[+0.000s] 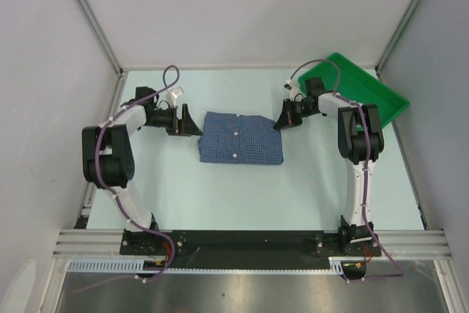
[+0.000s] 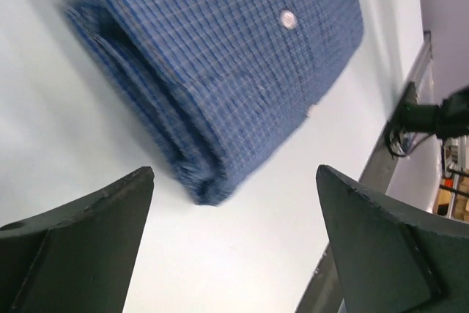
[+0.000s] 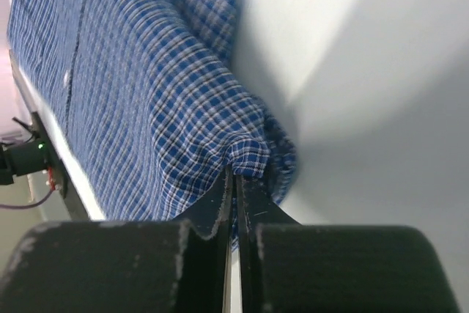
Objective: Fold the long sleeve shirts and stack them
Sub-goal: Fold the shirt
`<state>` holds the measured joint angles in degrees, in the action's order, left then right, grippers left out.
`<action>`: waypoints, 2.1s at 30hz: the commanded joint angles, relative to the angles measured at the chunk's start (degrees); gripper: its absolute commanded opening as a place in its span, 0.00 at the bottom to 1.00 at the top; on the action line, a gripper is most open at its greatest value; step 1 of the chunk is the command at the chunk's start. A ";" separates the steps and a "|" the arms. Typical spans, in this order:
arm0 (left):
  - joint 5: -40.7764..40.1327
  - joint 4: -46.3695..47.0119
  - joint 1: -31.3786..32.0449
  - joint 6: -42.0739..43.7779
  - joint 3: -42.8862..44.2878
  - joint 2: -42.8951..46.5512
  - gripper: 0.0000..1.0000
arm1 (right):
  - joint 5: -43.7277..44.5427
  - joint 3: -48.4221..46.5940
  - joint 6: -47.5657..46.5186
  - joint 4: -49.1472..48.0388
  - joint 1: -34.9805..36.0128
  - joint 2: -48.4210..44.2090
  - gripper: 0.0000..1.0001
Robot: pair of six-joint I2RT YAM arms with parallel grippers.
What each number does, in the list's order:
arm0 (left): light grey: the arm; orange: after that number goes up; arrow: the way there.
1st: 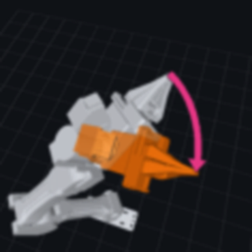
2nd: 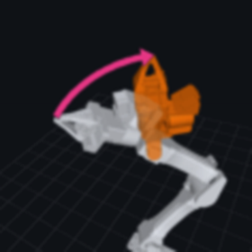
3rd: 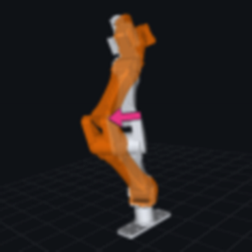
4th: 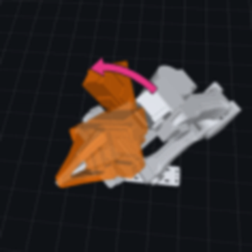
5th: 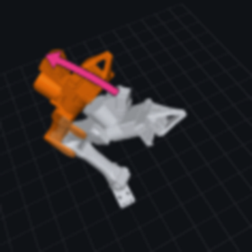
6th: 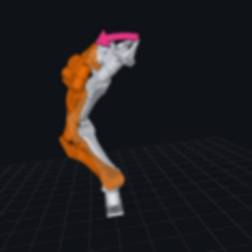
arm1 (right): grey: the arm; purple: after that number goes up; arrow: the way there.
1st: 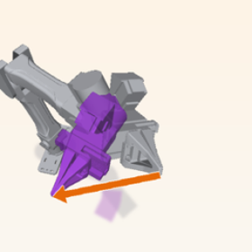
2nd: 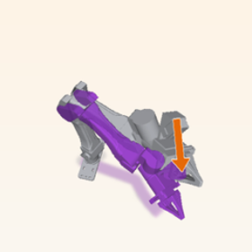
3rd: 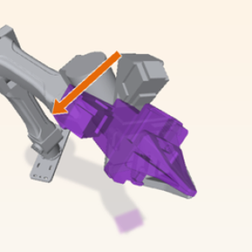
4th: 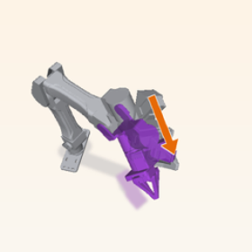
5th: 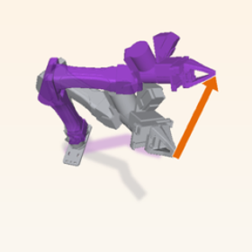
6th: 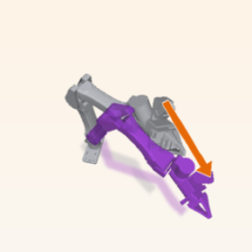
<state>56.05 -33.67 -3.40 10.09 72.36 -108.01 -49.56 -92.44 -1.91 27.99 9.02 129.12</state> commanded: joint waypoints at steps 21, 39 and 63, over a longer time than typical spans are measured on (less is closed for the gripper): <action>4.68 15.39 2.69 -5.34 -8.28 1.75 0.94 | -0.97 -17.95 -10.05 9.11 7.31 -3.53 0.50; 7.67 6.18 4.54 -6.57 -11.36 1.57 0.78 | 4.38 -14.35 1.74 -3.03 13.22 10.89 0.20; -4.91 -2.63 3.84 -6.58 -12.68 -5.46 0.00 | -0.62 -18.11 2.09 -1.36 13.40 3.61 0.56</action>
<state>55.20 -35.33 0.84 2.39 61.06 -114.08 -52.86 -106.02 3.29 25.56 22.76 137.12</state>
